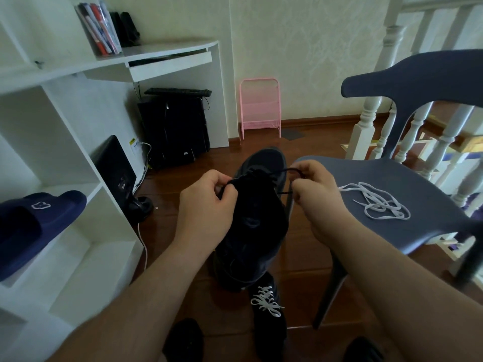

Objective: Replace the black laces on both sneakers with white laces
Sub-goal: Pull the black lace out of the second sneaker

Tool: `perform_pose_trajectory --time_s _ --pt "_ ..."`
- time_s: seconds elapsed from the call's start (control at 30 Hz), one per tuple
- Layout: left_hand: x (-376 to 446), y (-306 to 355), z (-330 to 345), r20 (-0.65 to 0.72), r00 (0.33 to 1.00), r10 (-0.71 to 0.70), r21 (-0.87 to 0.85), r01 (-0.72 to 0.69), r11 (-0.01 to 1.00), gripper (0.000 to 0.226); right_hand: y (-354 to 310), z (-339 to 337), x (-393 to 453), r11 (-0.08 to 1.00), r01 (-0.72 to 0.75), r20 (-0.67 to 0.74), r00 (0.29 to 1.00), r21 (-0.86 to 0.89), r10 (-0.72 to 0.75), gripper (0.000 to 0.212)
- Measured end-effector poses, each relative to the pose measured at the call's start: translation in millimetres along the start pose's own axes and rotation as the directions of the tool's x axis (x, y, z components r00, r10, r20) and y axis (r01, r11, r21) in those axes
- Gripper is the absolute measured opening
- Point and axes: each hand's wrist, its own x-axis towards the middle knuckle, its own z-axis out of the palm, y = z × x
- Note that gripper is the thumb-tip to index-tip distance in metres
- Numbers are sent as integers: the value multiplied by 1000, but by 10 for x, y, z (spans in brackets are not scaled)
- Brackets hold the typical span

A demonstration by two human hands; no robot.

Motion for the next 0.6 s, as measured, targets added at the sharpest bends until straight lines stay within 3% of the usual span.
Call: perform_pose_trajectory --time_s 0.07,0.13,0.23,0.33,0.47,0.53,0.6 --pt "-9 12 12 3 1000 11 0 -11 1000 13 -39 29 -70 971 188 81 981 -148 -177 34" --pt "-26 33 26 14 999 36 16 -36 999 11 25 78 -82 833 373 166 928 -408 -334 29" --pt "-49 59 46 44 998 51 51 -54 997 10 99 182 -73 601 431 209 890 -673 -405 27" --pt "-73 78 68 66 996 60 71 -65 995 10 122 227 -44 551 452 191 864 -701 -465 22" --pt "-65 75 73 69 996 55 77 -60 995 11 119 207 -23 720 485 168 867 -496 -469 19" --pt "-67 67 73 72 996 53 69 -58 996 11 88 199 -60 667 508 222 855 -545 -470 23" --pt "-72 65 74 80 995 58 77 -64 995 11 71 178 -93 530 544 280 821 -651 -498 26"
